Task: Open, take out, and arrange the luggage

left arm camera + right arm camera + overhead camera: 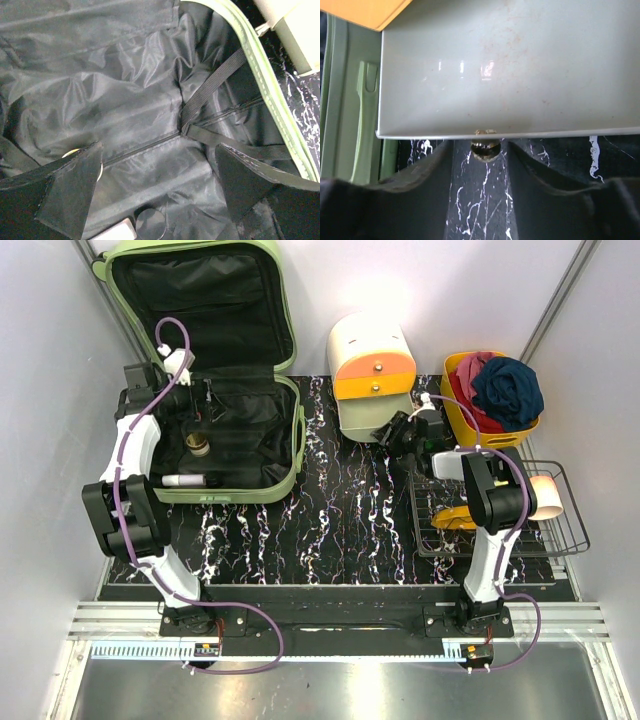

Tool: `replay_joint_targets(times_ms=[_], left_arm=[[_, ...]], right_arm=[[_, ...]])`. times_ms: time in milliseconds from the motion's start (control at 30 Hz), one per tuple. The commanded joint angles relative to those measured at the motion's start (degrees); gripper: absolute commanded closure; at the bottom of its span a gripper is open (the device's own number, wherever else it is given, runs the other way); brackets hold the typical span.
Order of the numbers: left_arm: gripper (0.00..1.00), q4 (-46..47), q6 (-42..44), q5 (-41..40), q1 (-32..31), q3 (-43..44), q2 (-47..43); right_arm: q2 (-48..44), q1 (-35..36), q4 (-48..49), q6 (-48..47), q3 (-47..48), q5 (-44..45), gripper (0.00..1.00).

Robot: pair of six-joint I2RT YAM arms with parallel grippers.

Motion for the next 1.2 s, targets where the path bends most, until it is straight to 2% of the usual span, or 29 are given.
replay_joint_targets(times_ms=[0,67,200,400,600,833,1000,1100,1167], left_arm=[[0.01,-6.34,3.70,-7.08,0.23,3.18,-0.98],[0.01,-8.99,3.79,-10.17,0.23,6.17,1.47],[0.01,-15.84,4.23,-17.10,0.23,11.36,6.75],[0.01,-21.11,8.26,-22.91,0.23,16.10,13.43],[0.01,-22.10,11.17,-27.14,0.67,14.27,14.84],[0.01,-22.01,12.49,-28.81,0.67,18.22,21.95],[0.01,-22.01,13.02,-27.24,0.67,20.68,24.60],[0.07,-21.75,13.37,-25.31,0.58,20.95,25.12],[0.15,-21.75,13.81,-24.34,0.49,20.86,25.30]], right_arm=[[-6.12,0.75,-0.48,-2.63,-0.26,1.04,0.38],[-7.00,0.75,-1.28,-3.68,-0.09,2.79,0.30],[-8.76,0.84,-4.09,-5.62,1.23,4.29,0.24],[-10.25,0.76,-11.02,-11.23,3.78,4.30,0.18],[-12.28,0.75,-17.53,-17.65,5.10,1.23,0.12],[-14.39,0.67,-25.09,-28.18,5.72,-6.16,0.04],[-16.76,0.84,-26.94,-33.83,5.54,-6.08,0.03],[-17.46,0.75,-27.12,-35.68,5.81,-5.55,0.02],[-17.38,0.76,-27.30,-36.03,6.33,-5.38,0.01]])
